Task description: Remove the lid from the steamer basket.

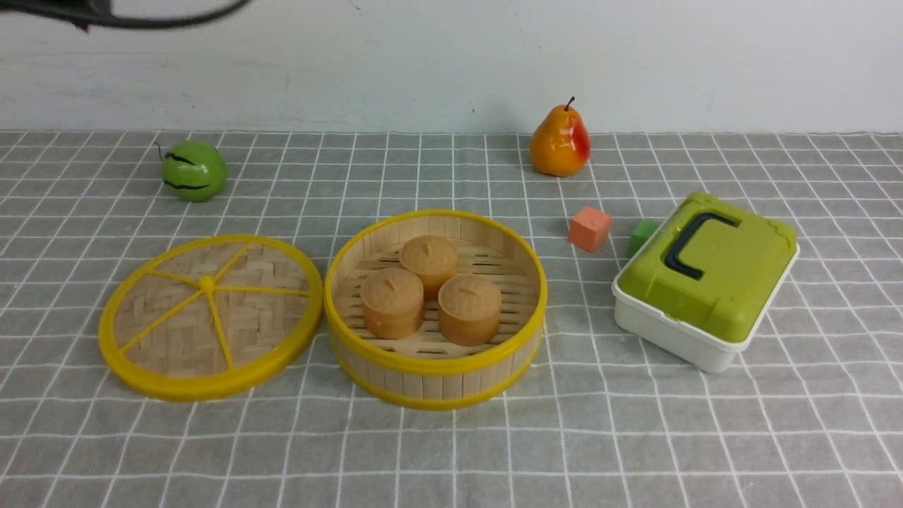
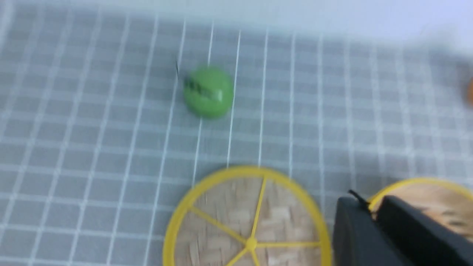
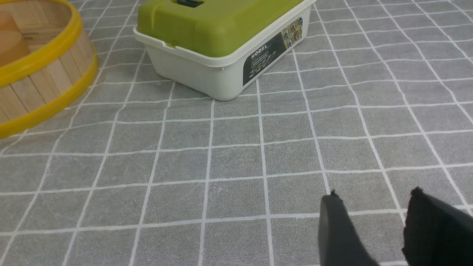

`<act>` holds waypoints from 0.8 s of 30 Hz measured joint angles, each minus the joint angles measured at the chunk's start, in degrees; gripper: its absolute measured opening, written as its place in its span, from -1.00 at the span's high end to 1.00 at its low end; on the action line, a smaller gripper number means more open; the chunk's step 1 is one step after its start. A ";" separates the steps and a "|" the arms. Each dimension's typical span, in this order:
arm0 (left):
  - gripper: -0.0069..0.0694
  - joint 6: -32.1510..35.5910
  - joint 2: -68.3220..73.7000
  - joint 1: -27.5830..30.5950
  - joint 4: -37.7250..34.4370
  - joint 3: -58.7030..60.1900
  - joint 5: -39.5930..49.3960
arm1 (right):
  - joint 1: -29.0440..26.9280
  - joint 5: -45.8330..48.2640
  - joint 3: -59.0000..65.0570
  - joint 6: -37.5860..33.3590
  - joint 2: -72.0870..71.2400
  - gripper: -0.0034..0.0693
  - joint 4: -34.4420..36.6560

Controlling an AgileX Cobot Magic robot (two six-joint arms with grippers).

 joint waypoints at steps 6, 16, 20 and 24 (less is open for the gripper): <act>0.85 0.35 -22.02 0.00 0.05 16.03 -7.25 | 0.00 0.00 0.00 0.00 0.00 0.24 0.00; 0.85 -4.34 -58.73 0.00 0.06 59.37 -17.66 | 0.00 0.00 0.00 0.00 0.00 0.24 0.00; 0.85 -6.33 -65.35 0.00 -0.84 69.23 -18.46 | 0.00 0.00 0.00 0.00 0.00 0.24 0.00; 0.85 -6.80 -70.55 0.00 -2.16 75.83 -21.51 | 0.00 0.00 0.00 0.00 0.00 0.24 0.00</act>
